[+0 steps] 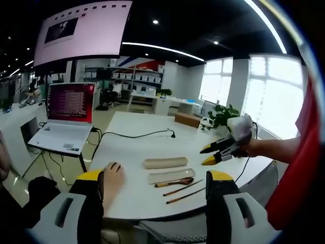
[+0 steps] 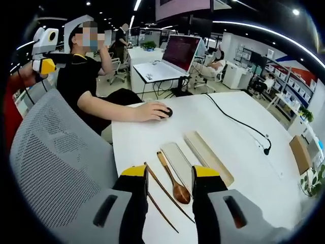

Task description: Arrange the utensils inside the cutlery case until each visible utensil rests in its matching compartment.

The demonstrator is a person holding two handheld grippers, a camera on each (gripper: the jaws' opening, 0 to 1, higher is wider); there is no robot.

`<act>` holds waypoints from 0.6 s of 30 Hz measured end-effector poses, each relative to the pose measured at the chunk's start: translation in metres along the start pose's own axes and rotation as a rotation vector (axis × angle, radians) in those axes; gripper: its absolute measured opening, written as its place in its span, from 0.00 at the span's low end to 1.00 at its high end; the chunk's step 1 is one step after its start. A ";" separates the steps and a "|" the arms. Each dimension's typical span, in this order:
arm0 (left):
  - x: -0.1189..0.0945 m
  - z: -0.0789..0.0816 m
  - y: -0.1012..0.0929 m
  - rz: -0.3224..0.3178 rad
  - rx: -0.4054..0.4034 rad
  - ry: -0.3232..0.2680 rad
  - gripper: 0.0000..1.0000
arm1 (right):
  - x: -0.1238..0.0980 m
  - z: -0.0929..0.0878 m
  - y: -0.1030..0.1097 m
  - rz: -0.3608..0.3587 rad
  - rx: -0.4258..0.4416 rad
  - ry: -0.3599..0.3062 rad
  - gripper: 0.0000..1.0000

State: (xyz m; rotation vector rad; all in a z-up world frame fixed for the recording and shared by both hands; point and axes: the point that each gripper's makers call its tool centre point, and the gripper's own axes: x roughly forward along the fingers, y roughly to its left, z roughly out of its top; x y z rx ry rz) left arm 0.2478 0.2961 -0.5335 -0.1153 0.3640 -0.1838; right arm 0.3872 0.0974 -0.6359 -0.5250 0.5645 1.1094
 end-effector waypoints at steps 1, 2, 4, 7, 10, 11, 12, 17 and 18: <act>0.000 0.000 0.000 0.001 -0.002 0.000 0.84 | 0.001 -0.001 0.001 0.002 -0.001 0.002 0.31; -0.001 0.000 0.001 0.002 -0.004 0.001 0.84 | 0.002 -0.002 0.001 0.005 -0.003 0.005 0.31; -0.001 0.000 0.002 0.004 -0.004 -0.001 0.84 | 0.003 -0.003 0.003 0.009 -0.002 0.011 0.31; -0.001 -0.001 0.003 0.007 -0.007 -0.001 0.84 | 0.005 -0.005 0.004 0.015 -0.005 0.017 0.30; -0.002 -0.002 0.003 0.010 -0.006 0.001 0.84 | 0.007 -0.008 0.004 0.024 0.000 0.026 0.30; -0.002 -0.002 0.003 0.011 -0.006 0.002 0.84 | 0.008 -0.008 0.005 0.024 -0.002 0.027 0.30; -0.002 -0.002 0.003 0.011 -0.006 0.002 0.84 | 0.010 -0.009 0.005 0.028 -0.004 0.029 0.29; -0.002 -0.003 0.004 0.012 -0.007 0.004 0.84 | 0.016 -0.016 0.008 0.045 -0.019 0.055 0.29; -0.002 -0.004 0.004 0.012 -0.005 0.006 0.83 | 0.018 -0.017 0.009 0.047 -0.023 0.058 0.29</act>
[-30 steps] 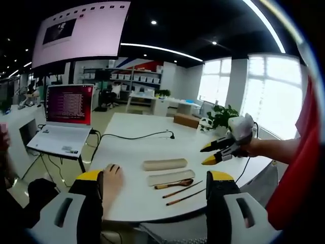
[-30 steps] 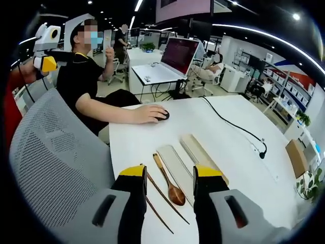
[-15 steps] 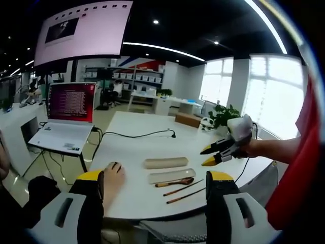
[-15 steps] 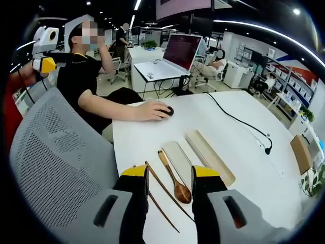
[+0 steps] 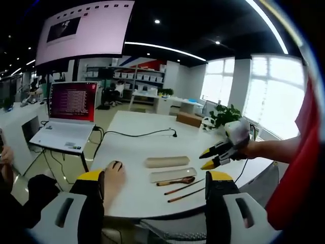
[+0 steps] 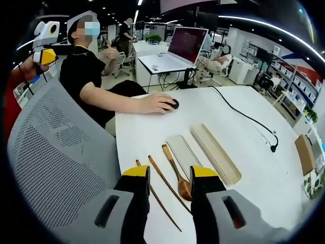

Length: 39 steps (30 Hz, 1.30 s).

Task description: Arrange the utensils inside the cutlery case until each visible utensil rests in its matching compartment.

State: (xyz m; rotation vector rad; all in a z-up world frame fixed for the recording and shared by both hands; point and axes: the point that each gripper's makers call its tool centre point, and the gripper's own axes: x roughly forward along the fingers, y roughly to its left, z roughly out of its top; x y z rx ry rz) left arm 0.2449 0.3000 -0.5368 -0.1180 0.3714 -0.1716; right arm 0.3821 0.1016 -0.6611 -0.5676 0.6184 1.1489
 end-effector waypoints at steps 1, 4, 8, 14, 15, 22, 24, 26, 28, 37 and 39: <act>0.000 0.000 0.000 0.000 0.002 0.002 0.83 | 0.001 0.000 0.000 0.001 -0.002 0.001 0.29; 0.000 0.000 0.001 0.000 0.005 0.000 0.83 | 0.004 -0.003 0.001 0.007 -0.001 0.009 0.29; -0.001 0.001 0.002 -0.001 0.001 -0.002 0.83 | 0.007 -0.008 0.005 0.019 0.005 0.027 0.29; -0.002 0.000 0.001 -0.007 0.011 0.004 0.83 | 0.012 -0.016 0.008 0.031 0.006 0.052 0.28; -0.002 0.000 0.002 -0.007 0.012 0.005 0.83 | 0.013 -0.017 0.008 0.034 0.007 0.054 0.28; -0.004 0.002 0.002 -0.010 0.024 0.009 0.83 | 0.023 -0.029 0.012 0.063 -0.012 0.093 0.27; -0.004 0.002 0.003 -0.010 0.026 0.007 0.83 | 0.026 -0.032 0.012 0.068 -0.012 0.098 0.27; -0.005 0.002 0.003 -0.009 0.020 0.005 0.83 | 0.028 -0.034 0.013 0.074 -0.007 0.103 0.27; -0.005 0.002 0.002 -0.011 0.018 0.005 0.83 | 0.029 -0.037 0.013 0.078 -0.002 0.108 0.27; -0.007 0.002 -0.001 -0.014 0.026 0.004 0.83 | 0.035 -0.048 0.013 0.085 -0.052 0.139 0.28; -0.007 0.002 -0.001 -0.014 0.029 0.004 0.83 | 0.035 -0.049 0.011 0.081 -0.061 0.145 0.29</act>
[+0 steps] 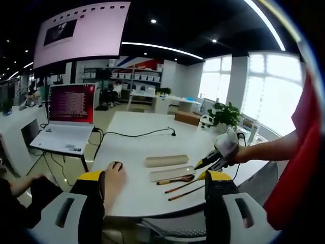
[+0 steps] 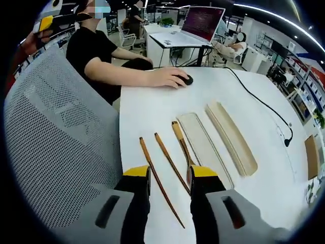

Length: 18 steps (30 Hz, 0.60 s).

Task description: Arrange the utensils inside the cutlery case until each visible utensil rests in its matching compartment.

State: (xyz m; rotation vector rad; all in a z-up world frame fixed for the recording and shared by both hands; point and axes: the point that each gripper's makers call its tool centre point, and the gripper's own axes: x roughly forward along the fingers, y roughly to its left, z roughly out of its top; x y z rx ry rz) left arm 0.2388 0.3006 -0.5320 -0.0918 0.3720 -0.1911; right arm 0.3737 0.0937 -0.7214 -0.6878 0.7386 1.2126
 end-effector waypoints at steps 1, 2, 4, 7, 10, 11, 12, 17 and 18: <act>0.000 0.000 0.000 0.000 0.004 0.001 0.83 | 0.000 0.000 0.000 0.003 0.001 -0.001 0.29; -0.001 0.000 0.000 -0.002 0.005 0.004 0.83 | 0.000 0.000 0.000 0.004 0.002 -0.002 0.28; -0.001 0.002 -0.001 -0.004 0.014 0.002 0.83 | 0.001 -0.001 0.001 0.008 0.000 0.003 0.28; -0.003 0.004 -0.002 -0.004 0.019 -0.009 0.82 | 0.001 -0.002 0.001 0.006 -0.020 0.006 0.25; -0.001 -0.002 -0.004 -0.011 0.012 0.005 0.82 | 0.001 -0.006 0.001 0.003 -0.029 0.013 0.27; 0.000 -0.004 -0.005 -0.014 0.014 0.011 0.82 | 0.002 -0.007 0.001 0.003 -0.028 0.017 0.27; 0.000 -0.005 -0.007 -0.018 0.017 0.017 0.82 | 0.002 -0.008 0.001 0.003 -0.032 0.020 0.27; 0.001 -0.004 -0.010 -0.026 0.029 0.021 0.82 | 0.012 -0.011 0.007 0.034 -0.054 0.034 0.24; 0.001 -0.004 -0.010 -0.025 0.028 0.021 0.81 | 0.014 -0.011 0.009 0.039 -0.056 0.041 0.24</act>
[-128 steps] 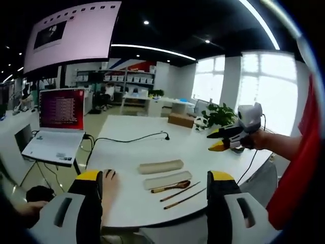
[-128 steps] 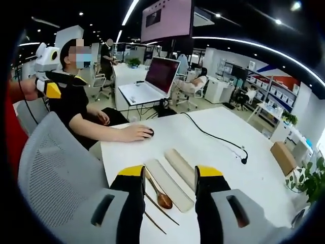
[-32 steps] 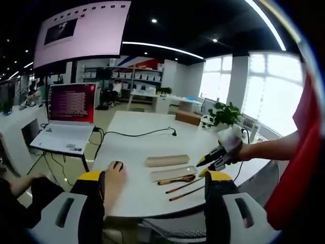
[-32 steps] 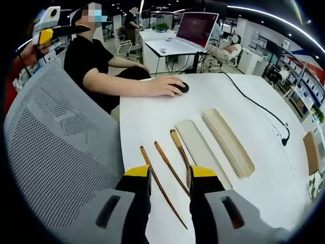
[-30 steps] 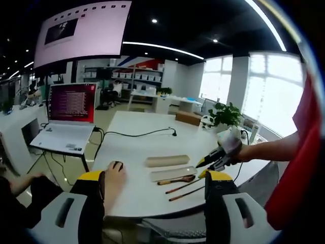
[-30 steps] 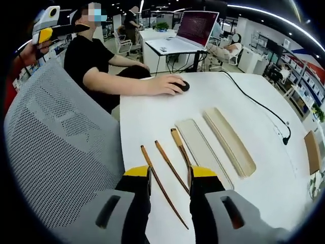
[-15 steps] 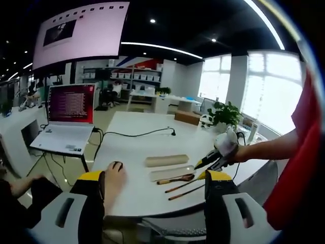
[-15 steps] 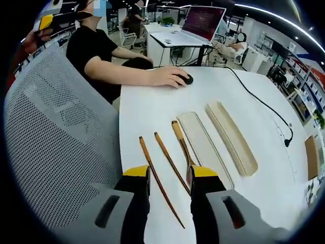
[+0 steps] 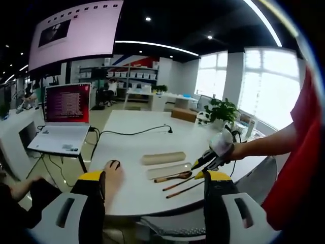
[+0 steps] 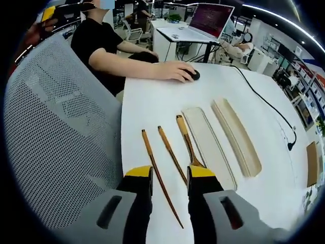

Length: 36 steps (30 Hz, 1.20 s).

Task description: Arrange the utensils inside the cutlery case until each visible utensil rests in its matching compartment.

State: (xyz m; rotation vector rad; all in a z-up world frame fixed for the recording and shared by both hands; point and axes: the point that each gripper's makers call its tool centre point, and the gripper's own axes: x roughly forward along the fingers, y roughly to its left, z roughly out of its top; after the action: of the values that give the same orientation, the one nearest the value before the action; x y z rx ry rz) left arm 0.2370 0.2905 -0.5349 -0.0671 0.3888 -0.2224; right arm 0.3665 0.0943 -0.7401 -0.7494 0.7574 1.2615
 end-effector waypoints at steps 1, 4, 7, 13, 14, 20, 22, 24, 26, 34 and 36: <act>0.000 0.001 0.000 0.002 0.000 -0.005 0.81 | 0.004 -0.001 0.003 0.010 -0.002 0.008 0.24; -0.002 -0.002 0.001 0.008 -0.002 0.000 0.81 | 0.014 -0.001 0.009 0.023 -0.008 0.018 0.24; -0.005 -0.005 0.003 0.018 -0.003 0.008 0.81 | 0.026 -0.004 0.016 0.038 -0.023 0.040 0.21; -0.010 -0.008 0.006 0.037 -0.003 0.018 0.80 | 0.041 -0.011 0.017 0.070 -0.038 0.087 0.20; -0.011 -0.009 0.006 0.040 -0.001 0.020 0.80 | 0.043 -0.012 0.018 0.076 -0.044 0.096 0.19; -0.013 -0.013 0.012 0.074 0.003 0.032 0.79 | 0.048 -0.014 0.020 0.086 -0.088 0.128 0.16; -0.013 -0.014 0.011 0.072 0.000 0.032 0.80 | 0.051 -0.015 0.021 0.094 -0.088 0.138 0.15; -0.012 -0.017 0.011 0.070 0.000 0.045 0.80 | 0.054 -0.016 0.021 0.092 -0.097 0.150 0.18; -0.012 -0.017 0.011 0.069 -0.003 0.047 0.79 | 0.057 -0.018 0.022 0.095 -0.111 0.158 0.19; -0.010 -0.013 0.013 0.062 0.006 0.046 0.79 | 0.068 -0.021 0.027 0.119 -0.132 0.202 0.08; -0.011 -0.012 0.013 0.059 0.014 0.048 0.79 | 0.071 -0.027 0.028 0.124 -0.150 0.231 0.07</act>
State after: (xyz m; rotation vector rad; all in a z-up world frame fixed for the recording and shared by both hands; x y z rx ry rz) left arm 0.2255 0.3053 -0.5432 -0.0363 0.4364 -0.1688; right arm 0.3468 0.1141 -0.8162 -0.9945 0.9145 1.3695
